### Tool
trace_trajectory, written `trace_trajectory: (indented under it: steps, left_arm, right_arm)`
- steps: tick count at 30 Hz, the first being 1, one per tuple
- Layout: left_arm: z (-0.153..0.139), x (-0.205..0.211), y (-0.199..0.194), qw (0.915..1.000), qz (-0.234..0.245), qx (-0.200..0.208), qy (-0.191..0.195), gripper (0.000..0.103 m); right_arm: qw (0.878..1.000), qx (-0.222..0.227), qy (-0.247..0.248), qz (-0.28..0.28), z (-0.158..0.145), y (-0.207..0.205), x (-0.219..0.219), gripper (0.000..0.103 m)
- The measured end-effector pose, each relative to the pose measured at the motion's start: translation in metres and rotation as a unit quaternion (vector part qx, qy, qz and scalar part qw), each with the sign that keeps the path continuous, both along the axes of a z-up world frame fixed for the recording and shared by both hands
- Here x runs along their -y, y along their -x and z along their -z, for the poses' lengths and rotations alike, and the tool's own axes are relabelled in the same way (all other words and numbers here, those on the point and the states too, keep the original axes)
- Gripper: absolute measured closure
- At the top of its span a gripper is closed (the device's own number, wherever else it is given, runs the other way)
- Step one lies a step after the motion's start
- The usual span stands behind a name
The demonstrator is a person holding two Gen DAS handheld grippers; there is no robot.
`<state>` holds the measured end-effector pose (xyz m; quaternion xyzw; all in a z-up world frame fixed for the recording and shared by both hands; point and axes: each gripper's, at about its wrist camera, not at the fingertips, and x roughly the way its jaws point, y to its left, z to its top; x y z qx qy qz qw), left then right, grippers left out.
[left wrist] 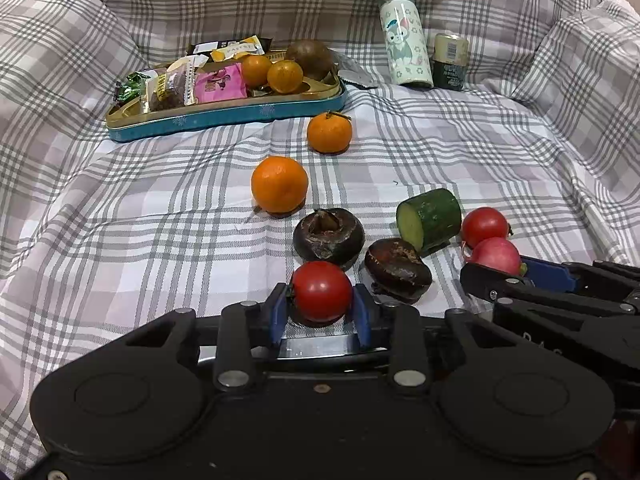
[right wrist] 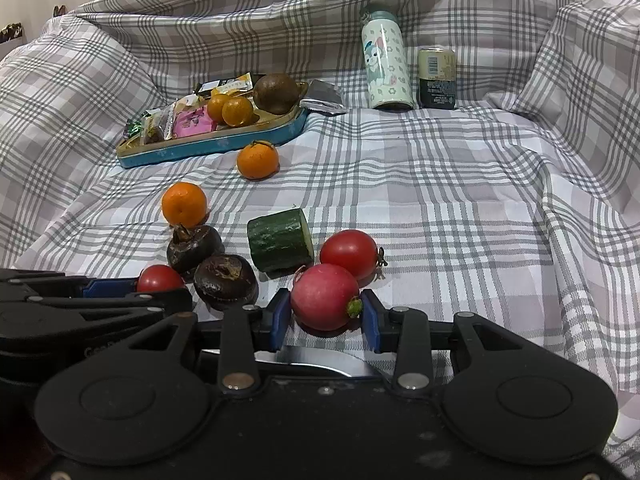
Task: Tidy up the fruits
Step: 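Grasp the tomato with the left gripper while the right gripper grasps the radish, then carry the red tomato and radish over the steel tray with both tools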
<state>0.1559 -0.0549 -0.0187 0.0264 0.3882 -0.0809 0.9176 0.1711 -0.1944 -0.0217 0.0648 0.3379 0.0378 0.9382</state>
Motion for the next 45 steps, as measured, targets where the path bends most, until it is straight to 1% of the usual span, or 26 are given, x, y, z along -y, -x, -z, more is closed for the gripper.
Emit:
trace_trajectory:
  steps: [9,17,24,30,33,38,45]
  left_arm:
    - [-0.026,-0.014,0.015,0.9995,-0.012,0.027,0.008,0.061]
    - [-0.043,-0.030,0.044,0.9991,-0.023,0.033,0.013,0.061]
    - [-0.041,-0.038,0.074,0.9991,-0.032,0.019,0.019,0.061]
    - [-0.040,-0.041,0.096,0.9993,-0.025,0.018,0.021,0.061]
    - [-0.040,-0.041,0.102,0.9993,-0.022,0.015,0.025,0.061]
    - [-0.038,-0.039,0.109,0.9994,-0.019,0.011,0.025,0.061]
    - [-0.031,-0.032,0.115,0.9997,-0.012,-0.006,0.022,0.061]
  right_arm:
    - [1.000,0.017,-0.018,0.016,-0.005,0.005,0.008,0.064]
    - [0.998,0.037,-0.034,0.031,-0.010,0.016,0.017,0.064]
    - [0.997,0.054,-0.033,0.035,-0.016,0.027,0.019,0.064]
    - [0.997,0.060,-0.030,0.026,-0.024,0.041,0.014,0.064]
    - [0.997,0.056,-0.043,0.018,-0.027,0.054,0.012,0.064]
    - [0.998,0.044,-0.044,0.011,-0.022,0.085,0.007,0.064]
    - [0.998,0.029,-0.044,0.020,-0.022,0.120,0.001,0.064]
